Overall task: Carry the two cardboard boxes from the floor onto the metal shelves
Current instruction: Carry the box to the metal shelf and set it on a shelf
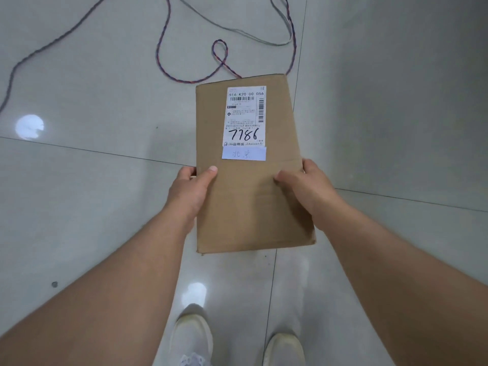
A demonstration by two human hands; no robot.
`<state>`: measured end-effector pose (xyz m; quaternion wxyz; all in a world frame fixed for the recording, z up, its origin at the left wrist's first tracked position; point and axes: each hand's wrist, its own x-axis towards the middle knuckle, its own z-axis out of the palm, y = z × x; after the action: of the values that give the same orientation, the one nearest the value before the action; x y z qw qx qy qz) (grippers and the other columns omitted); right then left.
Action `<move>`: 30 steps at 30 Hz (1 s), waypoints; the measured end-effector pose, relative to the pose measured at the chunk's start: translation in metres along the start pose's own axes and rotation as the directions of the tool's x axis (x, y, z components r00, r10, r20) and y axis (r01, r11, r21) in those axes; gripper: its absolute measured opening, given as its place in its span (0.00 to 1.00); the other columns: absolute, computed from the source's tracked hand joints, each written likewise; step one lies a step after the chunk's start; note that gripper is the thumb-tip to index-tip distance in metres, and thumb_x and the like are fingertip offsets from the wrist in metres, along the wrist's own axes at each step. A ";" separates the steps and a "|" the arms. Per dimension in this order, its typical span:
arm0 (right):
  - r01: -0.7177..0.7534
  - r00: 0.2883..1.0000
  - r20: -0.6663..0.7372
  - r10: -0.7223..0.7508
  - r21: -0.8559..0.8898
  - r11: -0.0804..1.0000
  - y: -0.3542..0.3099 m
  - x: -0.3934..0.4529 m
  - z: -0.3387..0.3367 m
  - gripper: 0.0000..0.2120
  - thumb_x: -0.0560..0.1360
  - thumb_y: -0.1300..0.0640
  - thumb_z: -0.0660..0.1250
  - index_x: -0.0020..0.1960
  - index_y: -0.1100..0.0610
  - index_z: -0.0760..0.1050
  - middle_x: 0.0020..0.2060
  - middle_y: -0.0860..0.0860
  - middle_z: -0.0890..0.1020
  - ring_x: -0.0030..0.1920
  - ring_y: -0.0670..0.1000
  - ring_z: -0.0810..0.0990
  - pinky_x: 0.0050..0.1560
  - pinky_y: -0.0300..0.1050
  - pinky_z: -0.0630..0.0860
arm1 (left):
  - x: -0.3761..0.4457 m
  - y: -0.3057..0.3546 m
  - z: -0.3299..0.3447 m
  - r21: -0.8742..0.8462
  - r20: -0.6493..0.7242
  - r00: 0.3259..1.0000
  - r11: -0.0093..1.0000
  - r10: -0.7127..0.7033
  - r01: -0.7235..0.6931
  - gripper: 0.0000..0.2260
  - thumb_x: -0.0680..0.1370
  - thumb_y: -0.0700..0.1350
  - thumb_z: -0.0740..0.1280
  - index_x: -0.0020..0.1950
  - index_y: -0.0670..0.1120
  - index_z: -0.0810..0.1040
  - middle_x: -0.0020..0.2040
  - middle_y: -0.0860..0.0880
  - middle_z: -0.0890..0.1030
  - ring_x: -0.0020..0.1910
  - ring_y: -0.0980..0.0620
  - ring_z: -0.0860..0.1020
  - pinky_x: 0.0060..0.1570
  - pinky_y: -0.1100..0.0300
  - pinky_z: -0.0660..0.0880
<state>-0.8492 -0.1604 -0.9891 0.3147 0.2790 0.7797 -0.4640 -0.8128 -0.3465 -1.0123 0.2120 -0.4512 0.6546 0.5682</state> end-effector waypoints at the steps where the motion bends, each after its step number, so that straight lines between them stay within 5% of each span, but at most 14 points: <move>1: -0.007 1.000 0.008 0.007 0.031 1.000 0.002 -0.002 -0.002 0.24 0.68 0.54 0.69 0.64 0.50 0.72 0.52 0.48 0.83 0.52 0.53 0.82 0.58 0.51 0.77 | -0.003 0.002 0.000 -0.006 0.008 1.000 1.000 0.008 -0.008 0.14 0.74 0.54 0.66 0.56 0.51 0.73 0.55 0.50 0.80 0.42 0.54 0.78 0.37 0.60 0.71; 11: -0.037 0.999 0.030 0.031 0.193 0.980 -0.002 -0.049 -0.042 0.18 0.69 0.56 0.73 0.57 0.57 0.74 0.44 0.50 0.82 0.42 0.50 0.81 0.42 0.44 0.75 | -0.064 0.031 -0.013 0.028 0.142 0.988 0.997 0.066 -0.071 0.22 0.73 0.47 0.69 0.66 0.52 0.72 0.56 0.52 0.80 0.46 0.55 0.80 0.39 0.60 0.73; 15: 0.012 1.000 0.019 -0.017 0.225 0.974 -0.016 -0.082 -0.063 0.14 0.70 0.59 0.72 0.55 0.58 0.77 0.41 0.51 0.82 0.41 0.53 0.81 0.44 0.44 0.76 | -0.103 0.048 -0.022 0.037 0.200 0.977 0.996 0.074 -0.083 0.22 0.74 0.46 0.69 0.67 0.55 0.70 0.53 0.56 0.79 0.43 0.58 0.79 0.36 0.60 0.73; 23: 0.049 0.999 -0.003 -0.049 0.249 0.967 -0.048 -0.149 -0.099 0.21 0.71 0.59 0.72 0.63 0.59 0.73 0.45 0.50 0.81 0.39 0.49 0.79 0.42 0.43 0.74 | -0.173 0.078 -0.044 0.026 0.278 0.956 0.994 0.092 -0.103 0.27 0.71 0.47 0.71 0.68 0.61 0.69 0.57 0.52 0.81 0.49 0.54 0.81 0.41 0.58 0.76; 30: 0.073 0.997 -0.005 -0.074 0.267 0.961 -0.070 -0.207 -0.122 0.21 0.72 0.60 0.71 0.64 0.59 0.72 0.42 0.48 0.79 0.37 0.46 0.78 0.37 0.40 0.72 | -0.235 0.104 -0.058 0.013 0.257 0.958 0.990 0.129 -0.137 0.29 0.73 0.44 0.69 0.72 0.56 0.65 0.52 0.55 0.80 0.45 0.56 0.80 0.39 0.58 0.76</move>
<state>-0.7948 -0.1089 -0.7503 0.2589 0.2884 0.7191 -0.5767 -0.7673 -0.3235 -0.7538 0.2630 -0.3257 0.6594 0.6245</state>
